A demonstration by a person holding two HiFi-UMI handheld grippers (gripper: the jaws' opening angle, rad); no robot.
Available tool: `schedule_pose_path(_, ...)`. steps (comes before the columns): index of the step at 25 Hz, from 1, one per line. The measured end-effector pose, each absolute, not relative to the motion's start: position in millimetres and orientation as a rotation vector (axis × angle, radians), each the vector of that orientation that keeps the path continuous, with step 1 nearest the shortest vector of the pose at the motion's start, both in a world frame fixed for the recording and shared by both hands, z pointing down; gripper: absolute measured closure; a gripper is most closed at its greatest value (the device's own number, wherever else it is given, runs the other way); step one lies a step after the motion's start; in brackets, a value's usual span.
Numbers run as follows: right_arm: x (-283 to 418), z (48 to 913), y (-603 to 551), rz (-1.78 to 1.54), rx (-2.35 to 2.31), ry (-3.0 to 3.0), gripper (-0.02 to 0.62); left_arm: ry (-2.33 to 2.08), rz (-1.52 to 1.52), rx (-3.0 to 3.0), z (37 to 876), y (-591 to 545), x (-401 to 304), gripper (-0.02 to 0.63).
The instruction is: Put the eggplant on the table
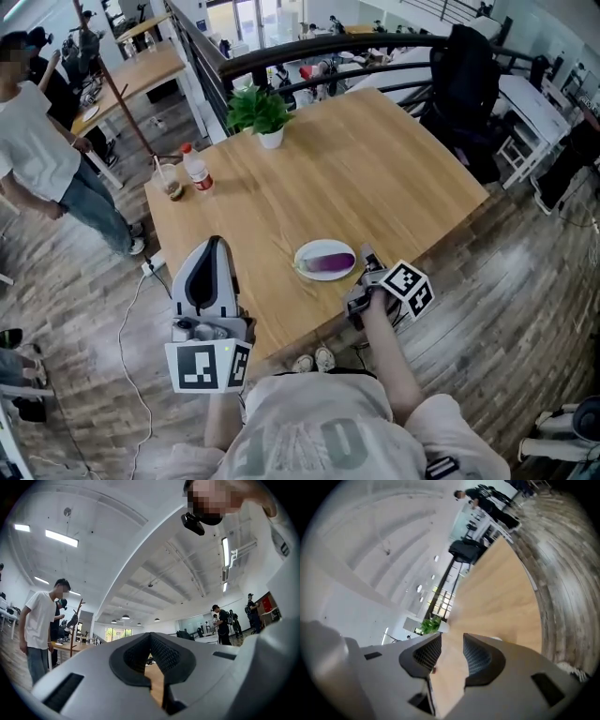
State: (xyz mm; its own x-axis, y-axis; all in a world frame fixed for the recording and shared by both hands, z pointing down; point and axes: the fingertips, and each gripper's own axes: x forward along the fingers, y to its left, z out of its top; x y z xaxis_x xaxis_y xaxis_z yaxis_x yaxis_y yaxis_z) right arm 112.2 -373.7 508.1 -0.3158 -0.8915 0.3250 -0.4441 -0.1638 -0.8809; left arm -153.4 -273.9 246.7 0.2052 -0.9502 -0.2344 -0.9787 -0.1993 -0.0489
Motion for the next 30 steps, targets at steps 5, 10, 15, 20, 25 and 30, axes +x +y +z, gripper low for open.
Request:
schedule_pose_path(5,124.5,384.8,-372.7,-0.922,-1.61,1.906,0.446,1.84,0.231,-2.285,243.0,-270.8,-150.1,0.597)
schedule_pose_path(10,102.5,290.8,-344.4,-0.31,-1.677,2.126,0.448,1.839,0.238,-2.276,239.5,-270.4,-150.9,0.597)
schedule_pose_path(15,65.8,260.5,-318.5,0.053,-1.655,2.306,0.497,1.841,0.24,-2.276,241.3,-267.6,-150.9,0.597)
schedule_pose_path(20,30.1,263.2,-310.3,0.155,-1.572,2.493,0.577,1.842,0.239,-2.269,242.3,-268.5,-151.7,0.597)
schedule_pose_path(25,19.2,267.2,-304.6,0.2,-1.571,2.558,0.577,1.843,0.23,-2.266,245.5,-266.5,-151.0,0.597)
schedule_pose_path(30,17.9,266.5,-306.1,0.197,-1.576,2.562,0.577,1.841,0.231,-2.263,244.1,-268.8,-151.9,0.597)
